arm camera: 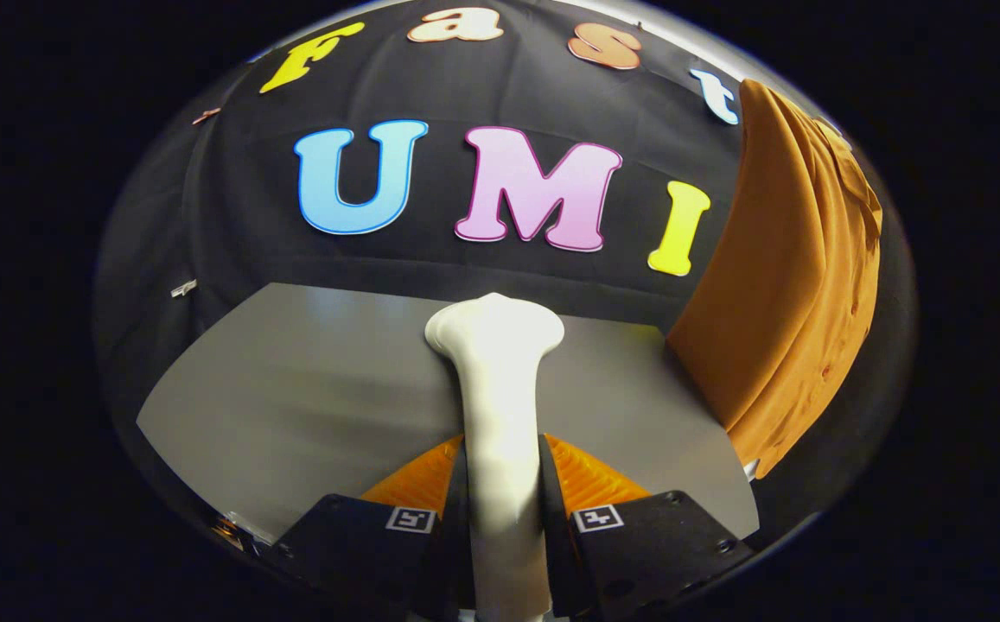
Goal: Iron the clothes twice with a garment steamer, once on the left side and once on the right side.
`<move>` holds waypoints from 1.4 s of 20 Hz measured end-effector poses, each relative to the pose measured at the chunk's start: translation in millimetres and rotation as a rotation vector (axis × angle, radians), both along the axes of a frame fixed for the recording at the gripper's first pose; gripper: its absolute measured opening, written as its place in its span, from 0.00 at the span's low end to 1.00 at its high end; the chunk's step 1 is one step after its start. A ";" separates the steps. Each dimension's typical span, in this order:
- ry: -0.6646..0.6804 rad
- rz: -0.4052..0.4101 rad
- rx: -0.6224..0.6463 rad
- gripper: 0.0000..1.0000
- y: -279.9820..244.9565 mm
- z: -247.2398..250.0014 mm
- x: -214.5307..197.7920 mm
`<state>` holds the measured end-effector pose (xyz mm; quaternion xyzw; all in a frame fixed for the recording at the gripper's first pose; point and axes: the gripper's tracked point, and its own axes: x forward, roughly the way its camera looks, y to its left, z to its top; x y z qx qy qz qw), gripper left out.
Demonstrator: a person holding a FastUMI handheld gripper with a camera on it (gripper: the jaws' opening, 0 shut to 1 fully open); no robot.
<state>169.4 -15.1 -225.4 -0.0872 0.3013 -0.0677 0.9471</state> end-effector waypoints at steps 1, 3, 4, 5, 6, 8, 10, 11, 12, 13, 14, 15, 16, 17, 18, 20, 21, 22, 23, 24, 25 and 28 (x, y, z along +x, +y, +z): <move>0.001 0.005 0.006 0.43 0.9 -2.2 1.8; -0.003 0.008 0.036 0.43 2.0 -1.8 1.9; -0.009 0.010 0.053 0.43 3.1 -1.3 1.3; -0.011 0.017 0.068 0.43 4.8 -0.4 1.4; -0.017 0.025 0.085 0.43 7.1 0.5 1.2; -0.046 0.038 0.112 0.43 9.0 10.6 -1.8; -0.107 0.060 0.138 0.43 12.3 33.1 -2.8; -0.140 0.071 0.159 0.43 15.5 44.8 -5.4; -0.168 0.083 0.180 0.43 17.9 56.2 -8.5; -0.195 0.093 0.192 0.43 20.5 65.5 -12.4; -0.219 0.099 0.196 0.43 20.8 75.3 -17.3; -0.243 0.105 0.196 0.43 20.6 83.6 -23.4; -0.264 0.112 0.200 0.43 21.4 92.4 -29.9; -0.286 0.115 0.203 0.43 22.3 98.9 -36.8; -0.309 0.110 0.213 0.36 21.0 111.3 -43.4; -0.339 0.099 0.246 0.36 21.1 125.2 -57.7; -0.361 0.096 0.258 0.36 23.4 135.0 -66.4; -0.380 0.096 0.257 0.36 25.7 143.9 -76.9; -0.407 0.096 0.252 0.36 28.3 154.4 -87.7; -0.432 0.100 0.249 0.36 31.9 164.1 -99.5; -0.455 0.104 0.244 0.36 36.7 172.5 -111.5; -0.529 0.096 0.211 0.35 38.6 201.0 -146.9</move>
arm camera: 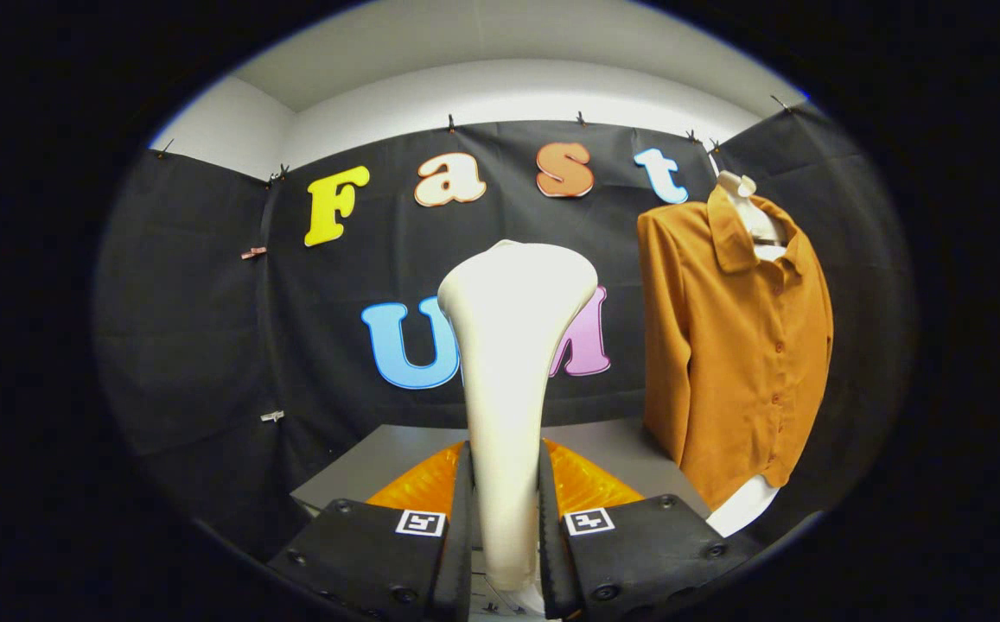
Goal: Iron the clothes twice with a garment steamer, once on the left side and once on the right side.
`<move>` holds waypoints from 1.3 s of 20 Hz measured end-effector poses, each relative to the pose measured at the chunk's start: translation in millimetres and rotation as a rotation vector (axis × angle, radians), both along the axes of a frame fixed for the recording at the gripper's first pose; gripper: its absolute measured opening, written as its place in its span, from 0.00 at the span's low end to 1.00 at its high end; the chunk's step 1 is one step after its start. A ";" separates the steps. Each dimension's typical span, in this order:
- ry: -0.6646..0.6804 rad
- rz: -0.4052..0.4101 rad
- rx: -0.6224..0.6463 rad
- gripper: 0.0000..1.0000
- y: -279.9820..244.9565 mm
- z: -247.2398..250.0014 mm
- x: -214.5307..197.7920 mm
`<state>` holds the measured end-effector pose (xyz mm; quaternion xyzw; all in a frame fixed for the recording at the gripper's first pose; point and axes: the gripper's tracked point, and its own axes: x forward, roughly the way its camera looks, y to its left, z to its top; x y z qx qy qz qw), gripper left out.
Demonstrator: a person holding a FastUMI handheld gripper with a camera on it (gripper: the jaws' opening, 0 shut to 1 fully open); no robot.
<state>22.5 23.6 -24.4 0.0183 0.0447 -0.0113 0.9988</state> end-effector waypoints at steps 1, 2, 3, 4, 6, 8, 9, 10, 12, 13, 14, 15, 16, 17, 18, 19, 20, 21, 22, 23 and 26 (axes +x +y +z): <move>-0.024 -0.012 -0.011 0.35 -1.8 8.8 -10.9; -0.043 -0.025 -0.022 0.35 -6.2 16.6 -21.4; -0.060 -0.039 -0.028 0.35 -11.9 23.6 -29.7; -0.077 -0.055 -0.030 0.35 -19.5 30.1 -37.5; -0.101 -0.093 -0.036 0.35 -41.3 41.4 -46.9; -0.115 -0.120 -0.033 0.35 -65.0 48.1 -51.4; -0.121 -0.131 -0.032 0.35 -77.0 50.3 -52.6; -0.123 -0.143 -0.037 0.35 -91.9 51.8 -52.5; -0.122 -0.162 -0.046 0.35 -122.7 52.7 -49.9; -0.120 -0.167 -0.044 0.35 -138.3 53.3 -47.5; -0.118 -0.170 -0.038 0.35 -153.5 53.7 -44.8; -0.113 -0.174 -0.033 0.35 -169.0 51.9 -40.3; -0.108 -0.177 -0.027 0.35 -184.5 50.6 -36.7; -0.103 -0.177 -0.019 0.35 -197.8 48.7 -31.9; -0.094 -0.179 -0.019 0.35 -210.1 45.7 -26.9; -0.086 -0.176 -0.020 0.35 -222.9 41.0 -21.0; -0.075 -0.165 -0.014 0.35 -232.7 36.0 -15.9; -0.064 -0.151 -0.004 0.35 -240.5 30.5 -9.5; -0.050 -0.140 0.005 0.35 -249.7 24.6 -3.3; -0.032 -0.131 0.019 0.35 -259.0 17.5 4.3; 0.013 -0.113 0.058 0.35 -281.0 -1.7 24.8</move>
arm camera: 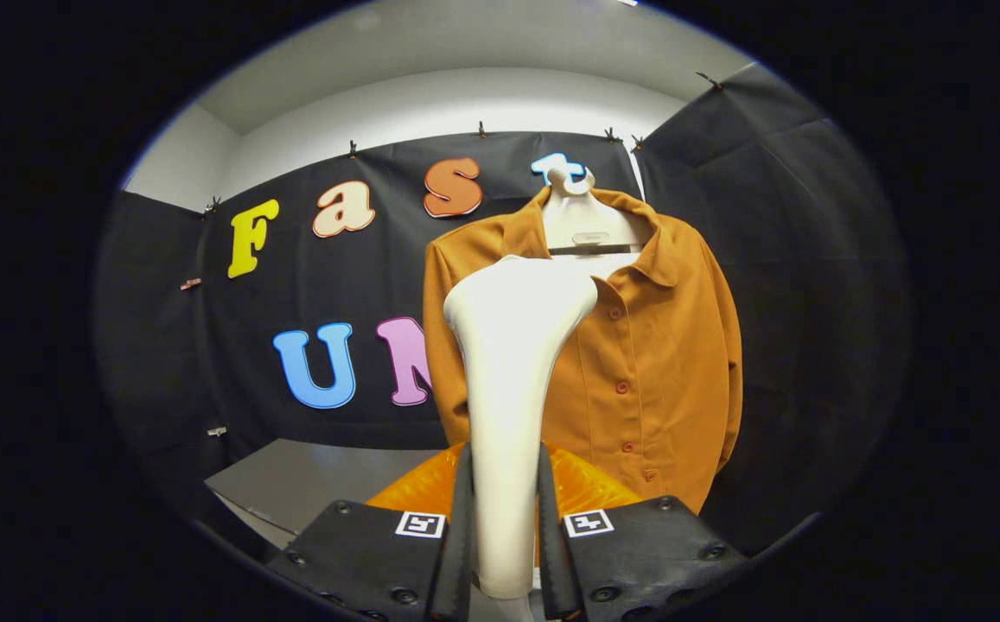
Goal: Iron the clothes twice with a garment steamer, once on the left side and once on the right side.
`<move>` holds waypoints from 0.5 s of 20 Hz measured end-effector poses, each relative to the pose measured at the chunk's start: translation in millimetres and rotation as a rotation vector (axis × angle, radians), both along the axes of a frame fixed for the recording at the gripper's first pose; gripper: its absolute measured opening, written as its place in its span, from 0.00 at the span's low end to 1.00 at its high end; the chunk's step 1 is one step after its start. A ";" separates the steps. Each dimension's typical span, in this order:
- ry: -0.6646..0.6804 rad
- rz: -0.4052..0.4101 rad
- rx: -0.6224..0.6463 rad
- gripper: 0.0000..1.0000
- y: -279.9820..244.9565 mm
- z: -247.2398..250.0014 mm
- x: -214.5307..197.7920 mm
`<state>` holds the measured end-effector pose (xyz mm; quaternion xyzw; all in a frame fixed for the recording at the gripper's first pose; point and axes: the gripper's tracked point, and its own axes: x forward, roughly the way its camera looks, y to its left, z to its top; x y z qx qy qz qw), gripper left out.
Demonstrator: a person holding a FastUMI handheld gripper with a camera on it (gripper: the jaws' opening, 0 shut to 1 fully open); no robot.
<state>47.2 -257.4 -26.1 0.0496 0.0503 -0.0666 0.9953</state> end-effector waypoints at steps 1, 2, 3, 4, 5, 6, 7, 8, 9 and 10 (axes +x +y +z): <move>0.012 0.011 0.008 0.35 -4.0 -7.0 6.8; 0.025 0.025 0.012 0.35 -6.8 -13.1 13.3; 0.039 0.042 0.014 0.35 -9.3 -20.6 21.0; 0.054 0.053 0.015 0.35 -12.4 -26.9 27.6; 0.069 0.062 0.018 0.35 -16.9 -34.3 34.6; 0.083 0.067 0.024 0.35 -21.7 -40.7 39.7; 0.099 0.071 0.032 0.35 -25.5 -47.6 45.1; 0.116 0.074 0.046 0.35 -30.0 -54.4 50.5; 0.139 0.080 0.063 0.36 -32.8 -63.5 55.2; 0.153 0.089 0.075 0.35 -34.2 -70.8 57.3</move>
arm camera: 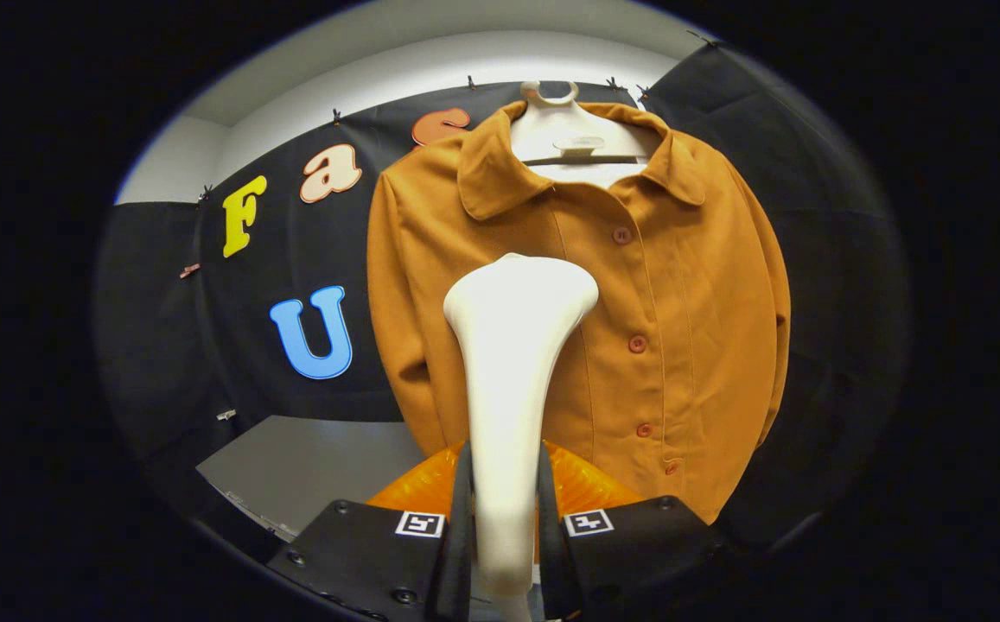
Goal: Iron the clothes twice with a garment steamer, once on the left side and once on the right side.
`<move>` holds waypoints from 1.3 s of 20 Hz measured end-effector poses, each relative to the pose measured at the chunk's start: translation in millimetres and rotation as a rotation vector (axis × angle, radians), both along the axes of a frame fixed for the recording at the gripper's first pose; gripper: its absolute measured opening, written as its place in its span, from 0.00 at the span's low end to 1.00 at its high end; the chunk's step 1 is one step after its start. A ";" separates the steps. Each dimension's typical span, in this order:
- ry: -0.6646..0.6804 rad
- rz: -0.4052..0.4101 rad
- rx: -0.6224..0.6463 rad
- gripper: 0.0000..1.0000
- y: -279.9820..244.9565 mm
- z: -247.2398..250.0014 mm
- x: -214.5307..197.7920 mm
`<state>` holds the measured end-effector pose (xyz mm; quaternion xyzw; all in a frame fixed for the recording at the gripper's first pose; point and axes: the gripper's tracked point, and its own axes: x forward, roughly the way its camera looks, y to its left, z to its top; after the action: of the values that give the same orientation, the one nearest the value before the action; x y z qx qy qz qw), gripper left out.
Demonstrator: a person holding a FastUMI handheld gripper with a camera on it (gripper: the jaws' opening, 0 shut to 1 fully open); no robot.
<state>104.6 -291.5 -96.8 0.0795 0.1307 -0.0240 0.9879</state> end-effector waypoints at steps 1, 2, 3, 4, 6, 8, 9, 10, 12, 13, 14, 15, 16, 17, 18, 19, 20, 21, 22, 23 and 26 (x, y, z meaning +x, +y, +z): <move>0.015 0.005 0.002 0.35 -3.1 -7.5 1.7; 0.026 0.010 0.001 0.35 -4.9 -13.6 2.4; 0.037 0.014 0.001 0.36 -6.3 -20.9 4.2; 0.050 0.017 0.002 0.35 -7.0 -27.5 7.3; 0.078 0.020 0.010 0.36 -12.1 -41.9 6.9; 0.109 0.018 0.028 0.36 -14.6 -55.2 3.5; 0.124 0.016 0.037 0.36 -15.7 -62.0 4.1; 0.136 0.014 0.040 0.35 -16.8 -68.1 3.4; 0.167 0.011 0.044 0.36 -19.2 -80.6 1.2; 0.184 0.010 0.048 0.36 -19.6 -87.2 -0.6; 0.198 0.010 0.053 0.36 -19.2 -93.3 -3.1; 0.213 0.011 0.058 0.36 -18.9 -100.5 -4.5; 0.229 0.013 0.059 0.36 -18.6 -107.9 -6.1; 0.249 0.015 0.061 0.36 -18.1 -115.5 -8.9; 0.267 0.015 0.066 0.36 -18.5 -122.9 -11.2; 0.286 0.015 0.073 0.36 -17.7 -130.8 -13.2; 0.306 0.013 0.080 0.36 -18.1 -138.8 -16.2; 0.326 0.012 0.087 0.36 -17.4 -145.6 -18.5; 0.346 0.009 0.091 0.36 -15.5 -152.2 -21.4; 0.366 0.004 0.094 0.36 -13.2 -158.0 -24.6; 0.403 -0.009 0.090 0.36 -14.4 -168.0 -40.5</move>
<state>64.1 -305.9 -264.9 0.1176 0.3262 -0.0380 0.9372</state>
